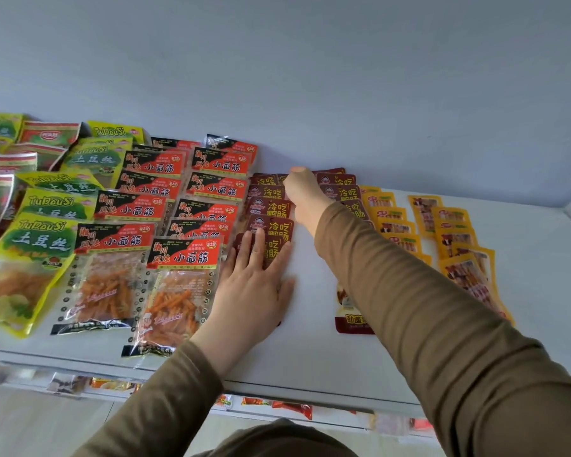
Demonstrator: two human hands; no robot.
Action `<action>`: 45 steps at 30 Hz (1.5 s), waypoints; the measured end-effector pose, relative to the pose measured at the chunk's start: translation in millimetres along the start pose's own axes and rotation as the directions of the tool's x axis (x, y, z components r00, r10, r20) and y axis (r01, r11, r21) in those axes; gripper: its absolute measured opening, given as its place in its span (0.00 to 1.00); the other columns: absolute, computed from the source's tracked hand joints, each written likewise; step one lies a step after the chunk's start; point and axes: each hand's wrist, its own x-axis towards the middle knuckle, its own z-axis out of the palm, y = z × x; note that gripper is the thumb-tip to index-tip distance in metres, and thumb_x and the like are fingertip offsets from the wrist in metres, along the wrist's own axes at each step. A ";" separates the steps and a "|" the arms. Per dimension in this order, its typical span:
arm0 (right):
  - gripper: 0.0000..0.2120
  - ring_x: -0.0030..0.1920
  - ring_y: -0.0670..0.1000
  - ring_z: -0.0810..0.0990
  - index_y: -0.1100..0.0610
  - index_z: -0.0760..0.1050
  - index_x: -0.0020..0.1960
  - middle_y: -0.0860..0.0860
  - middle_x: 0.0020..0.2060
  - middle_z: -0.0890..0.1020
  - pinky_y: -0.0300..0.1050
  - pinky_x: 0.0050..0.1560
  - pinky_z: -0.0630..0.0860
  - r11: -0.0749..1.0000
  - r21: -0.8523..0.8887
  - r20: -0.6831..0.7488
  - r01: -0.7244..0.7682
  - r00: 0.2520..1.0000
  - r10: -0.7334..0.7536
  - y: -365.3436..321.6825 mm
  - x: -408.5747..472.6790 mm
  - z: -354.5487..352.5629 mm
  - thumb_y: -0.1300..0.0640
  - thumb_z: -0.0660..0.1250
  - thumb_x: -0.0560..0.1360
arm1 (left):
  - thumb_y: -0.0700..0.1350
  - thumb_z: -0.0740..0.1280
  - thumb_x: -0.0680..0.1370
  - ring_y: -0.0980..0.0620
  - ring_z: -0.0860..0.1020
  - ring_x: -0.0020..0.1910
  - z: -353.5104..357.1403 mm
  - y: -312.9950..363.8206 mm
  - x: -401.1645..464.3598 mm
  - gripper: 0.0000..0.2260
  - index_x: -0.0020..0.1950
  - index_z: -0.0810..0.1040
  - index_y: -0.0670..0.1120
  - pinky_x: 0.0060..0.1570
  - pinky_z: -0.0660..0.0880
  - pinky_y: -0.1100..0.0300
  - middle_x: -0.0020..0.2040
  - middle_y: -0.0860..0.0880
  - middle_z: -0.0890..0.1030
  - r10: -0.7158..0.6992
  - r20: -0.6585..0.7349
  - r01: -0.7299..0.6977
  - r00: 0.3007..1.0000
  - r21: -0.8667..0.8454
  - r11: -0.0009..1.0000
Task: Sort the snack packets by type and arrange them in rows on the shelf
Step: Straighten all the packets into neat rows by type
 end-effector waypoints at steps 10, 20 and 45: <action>0.20 0.70 0.56 0.71 0.46 0.72 0.73 0.52 0.71 0.75 0.55 0.70 0.69 0.518 -0.719 0.315 0.465 0.881 -0.354 38.7 13.3 -8.2 0.58 0.61 0.83 | 0.63 0.44 0.84 0.44 0.37 0.82 6.8 -1.5 -0.8 0.28 0.84 0.46 0.57 0.80 0.38 0.45 0.84 0.45 0.42 0.033 -0.012 -0.033 0.999 0.017 0.999; 0.20 0.66 0.56 0.74 0.51 0.72 0.73 0.55 0.69 0.77 0.53 0.69 0.70 0.551 -0.704 0.290 0.448 0.890 -0.353 26.0 -0.1 -8.6 0.47 0.60 0.83 | 0.65 0.42 0.83 0.43 0.35 0.82 -3.8 1.5 -7.2 0.30 0.84 0.43 0.57 0.79 0.35 0.48 0.84 0.45 0.40 0.021 -0.040 -0.020 0.999 0.019 1.000; 0.22 0.71 0.55 0.73 0.53 0.64 0.79 0.53 0.76 0.69 0.48 0.65 0.73 0.530 -0.691 0.362 0.492 0.870 -0.336 29.8 -66.4 -48.0 0.62 0.52 0.85 | 0.52 0.43 0.86 0.46 0.29 0.79 -7.8 0.2 -54.2 0.27 0.84 0.38 0.48 0.74 0.28 0.55 0.83 0.44 0.35 0.086 -0.027 -0.086 0.996 -0.005 0.996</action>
